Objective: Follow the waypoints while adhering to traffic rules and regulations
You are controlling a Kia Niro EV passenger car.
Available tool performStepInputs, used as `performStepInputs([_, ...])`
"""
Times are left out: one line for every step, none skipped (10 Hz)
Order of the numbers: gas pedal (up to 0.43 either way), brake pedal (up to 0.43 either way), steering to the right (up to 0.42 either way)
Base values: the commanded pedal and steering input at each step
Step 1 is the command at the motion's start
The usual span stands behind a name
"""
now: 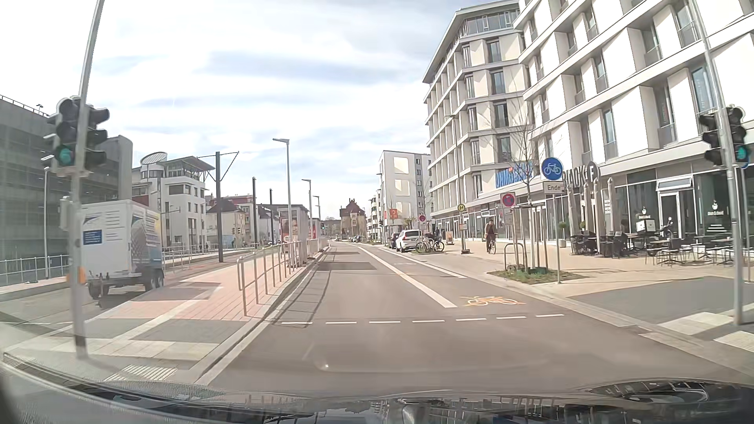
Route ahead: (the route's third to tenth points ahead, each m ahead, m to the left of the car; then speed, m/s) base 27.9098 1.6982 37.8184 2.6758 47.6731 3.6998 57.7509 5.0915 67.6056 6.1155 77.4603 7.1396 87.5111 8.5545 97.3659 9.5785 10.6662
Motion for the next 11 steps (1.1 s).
performStepInputs([0.209, 0.0, -0.03])
performStepInputs([0.209, 0.0, -0.03])
performStepInputs([0.209, 0.0, -0.03])
performStepInputs([0.209, 0.0, -0.03])
performStepInputs([0.197, 0.0, -0.03])
performStepInputs([0.197, 0.0, -0.03])
performStepInputs([0.197, 0.0, -0.03])
performStepInputs([0.197, 0.0, -0.03])
performStepInputs([0.197, 0.0, -0.03])
performStepInputs([0.197, 0.0, -0.028])
performStepInputs([0.197, 0.0, -0.028])
